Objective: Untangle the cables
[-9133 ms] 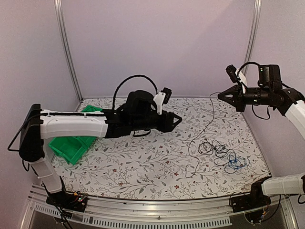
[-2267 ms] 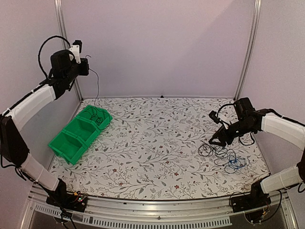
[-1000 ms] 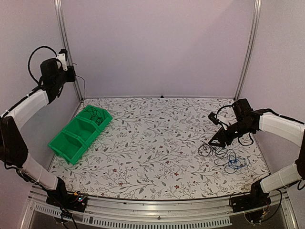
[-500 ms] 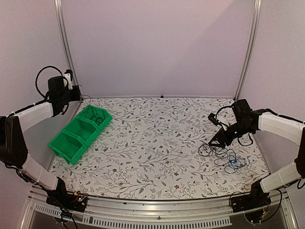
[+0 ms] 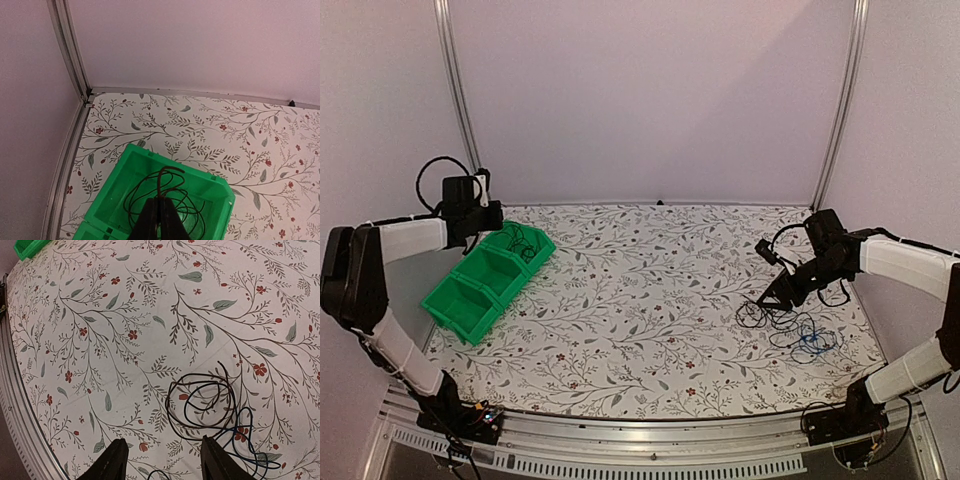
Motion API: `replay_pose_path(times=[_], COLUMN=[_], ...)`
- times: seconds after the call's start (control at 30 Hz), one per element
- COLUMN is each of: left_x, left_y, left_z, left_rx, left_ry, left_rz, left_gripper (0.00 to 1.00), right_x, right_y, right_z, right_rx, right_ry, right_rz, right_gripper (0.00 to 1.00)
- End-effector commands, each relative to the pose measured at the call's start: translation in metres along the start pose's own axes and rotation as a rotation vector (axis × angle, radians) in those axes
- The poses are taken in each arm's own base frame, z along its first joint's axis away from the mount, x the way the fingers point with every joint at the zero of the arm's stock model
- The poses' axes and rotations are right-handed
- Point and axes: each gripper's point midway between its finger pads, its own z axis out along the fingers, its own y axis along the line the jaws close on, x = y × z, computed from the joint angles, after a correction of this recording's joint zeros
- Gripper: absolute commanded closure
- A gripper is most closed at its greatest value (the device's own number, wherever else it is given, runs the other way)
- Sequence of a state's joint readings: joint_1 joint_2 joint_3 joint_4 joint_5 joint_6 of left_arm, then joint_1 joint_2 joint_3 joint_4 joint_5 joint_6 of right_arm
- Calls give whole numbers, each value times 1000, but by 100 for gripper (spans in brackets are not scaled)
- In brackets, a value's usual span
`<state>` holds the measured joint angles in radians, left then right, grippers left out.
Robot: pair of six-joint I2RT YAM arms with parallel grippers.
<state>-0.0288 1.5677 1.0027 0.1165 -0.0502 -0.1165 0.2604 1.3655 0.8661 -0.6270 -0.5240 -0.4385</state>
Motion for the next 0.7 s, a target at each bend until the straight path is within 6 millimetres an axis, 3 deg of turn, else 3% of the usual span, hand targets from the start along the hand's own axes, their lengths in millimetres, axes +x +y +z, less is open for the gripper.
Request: replay_pose_path(times=[0.0, 0.17, 0.5, 0.67], left_x=[27, 53, 79, 94], left_y=[5, 5, -14, -14], left_z=[16, 27, 61, 74], left_rx=[-46, -66, -24, -68], left_ry=[106, 204, 326, 410], left_rz=[3, -21, -26, -25], left_gripper=[100, 100, 100, 100], right_x=[-3, -3, -3, -4], right_y=[-5, -5, -5, -5], right_z=[-1, -2, -1, -2], right_rx=[19, 23, 27, 28], right_ry=[-7, -12, -17, -20], right_rz=[-13, -16, -20, -22], right_gripper=[46, 46, 46, 46])
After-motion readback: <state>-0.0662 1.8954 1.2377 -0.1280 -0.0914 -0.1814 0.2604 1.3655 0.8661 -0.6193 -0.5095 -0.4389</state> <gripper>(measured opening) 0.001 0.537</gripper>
